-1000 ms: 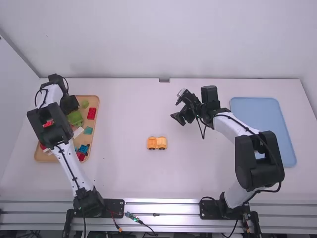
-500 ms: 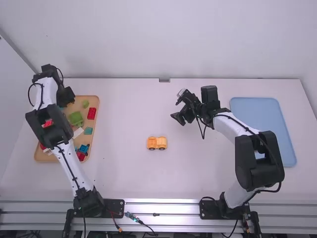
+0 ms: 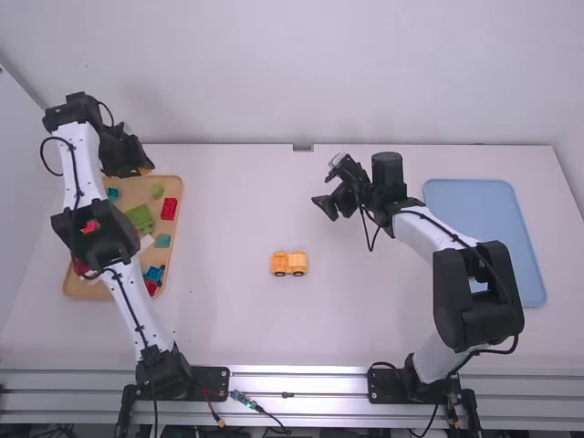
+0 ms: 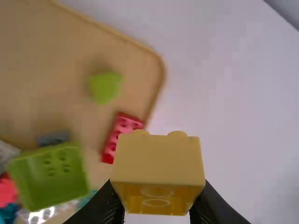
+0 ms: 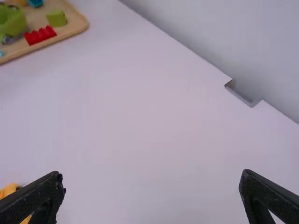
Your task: Assemble lego blocks to make yellow taxi
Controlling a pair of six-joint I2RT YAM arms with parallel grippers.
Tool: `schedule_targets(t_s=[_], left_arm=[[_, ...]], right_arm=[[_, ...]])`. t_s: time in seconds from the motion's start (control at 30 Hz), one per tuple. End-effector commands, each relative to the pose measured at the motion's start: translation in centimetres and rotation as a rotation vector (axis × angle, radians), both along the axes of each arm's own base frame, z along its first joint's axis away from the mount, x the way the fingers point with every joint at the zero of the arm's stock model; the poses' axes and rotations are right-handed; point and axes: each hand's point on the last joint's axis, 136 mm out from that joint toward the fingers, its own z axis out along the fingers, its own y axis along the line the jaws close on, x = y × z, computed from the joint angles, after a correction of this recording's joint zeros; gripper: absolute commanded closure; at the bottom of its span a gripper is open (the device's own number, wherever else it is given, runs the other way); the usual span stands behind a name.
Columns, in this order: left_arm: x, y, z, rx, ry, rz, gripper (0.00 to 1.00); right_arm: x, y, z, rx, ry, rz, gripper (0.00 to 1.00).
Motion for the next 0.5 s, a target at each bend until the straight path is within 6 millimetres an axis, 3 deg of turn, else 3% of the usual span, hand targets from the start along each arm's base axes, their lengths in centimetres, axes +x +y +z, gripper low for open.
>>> schedule_targets(t_s=[0.0, 0.13, 0.23, 0.37, 0.47], left_arm=[[1.1, -5.1, 1.0, -0.079, -0.062, -0.177, 0.98], [2.0, -10.1, 1.1, -0.079, -0.066, -0.285, 0.98], [2.2, -12.3, 1.1, -0.04, -0.048, -0.308, 0.98], [2.3, -13.3, 1.2, 0.121, 0.009, -0.232, 0.98], [2.2, -16.2, 2.1, 0.166, -0.006, -0.279, 0.98]], right_arm=[[0.2, 0.0, 1.8, 0.064, 0.017, -0.04, 0.01], [0.2, -0.1, 2.4, 0.113, 0.04, -0.042, 0.01], [0.2, -0.5, 3.0, 0.168, 0.066, -0.032, 0.01], [0.1, -1.5, 3.6, 0.214, 0.069, -0.003, 0.01], [0.2, -2.4, 3.8, 0.228, 0.071, -0.006, 0.01]])
